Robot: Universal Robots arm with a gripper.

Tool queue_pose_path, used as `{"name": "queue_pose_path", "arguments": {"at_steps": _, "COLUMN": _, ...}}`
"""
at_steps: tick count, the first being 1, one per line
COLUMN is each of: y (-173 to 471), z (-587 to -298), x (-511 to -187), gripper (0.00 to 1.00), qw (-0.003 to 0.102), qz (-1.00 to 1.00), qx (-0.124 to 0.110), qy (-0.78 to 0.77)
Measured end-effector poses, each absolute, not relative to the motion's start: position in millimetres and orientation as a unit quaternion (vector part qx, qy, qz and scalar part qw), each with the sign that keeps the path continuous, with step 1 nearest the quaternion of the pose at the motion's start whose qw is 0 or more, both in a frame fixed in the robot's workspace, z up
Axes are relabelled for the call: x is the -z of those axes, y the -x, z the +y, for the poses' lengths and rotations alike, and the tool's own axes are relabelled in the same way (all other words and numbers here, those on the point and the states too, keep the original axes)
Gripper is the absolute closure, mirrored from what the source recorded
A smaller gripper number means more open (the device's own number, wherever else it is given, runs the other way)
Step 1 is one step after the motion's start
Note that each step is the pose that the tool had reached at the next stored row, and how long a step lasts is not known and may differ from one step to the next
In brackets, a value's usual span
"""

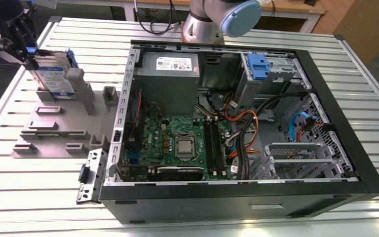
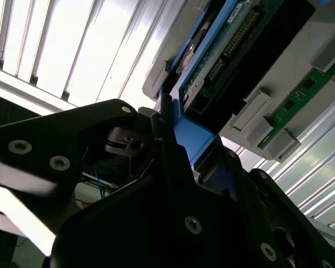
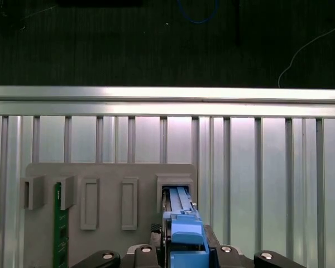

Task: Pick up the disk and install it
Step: 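Pick up the disk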

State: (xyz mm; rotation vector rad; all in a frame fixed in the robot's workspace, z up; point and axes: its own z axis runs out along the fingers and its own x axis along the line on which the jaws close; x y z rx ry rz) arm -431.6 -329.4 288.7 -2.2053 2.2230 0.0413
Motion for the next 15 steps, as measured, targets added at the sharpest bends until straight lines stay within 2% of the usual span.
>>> {"name": "queue_pose_path", "arguments": {"at_steps": 1, "y": 431.7, "z": -329.4, "x": -288.7, "gripper": 0.64, "qw": 0.005, "qz": 0.71, "qx": -0.013, "qy": 0.704}}
{"name": "queue_pose_path", "arguments": {"at_steps": 15, "y": 431.6, "z": -329.3, "x": -289.8, "gripper": 0.64, "qw": 0.005, "qz": 0.71, "qx": -0.013, "qy": 0.704}}
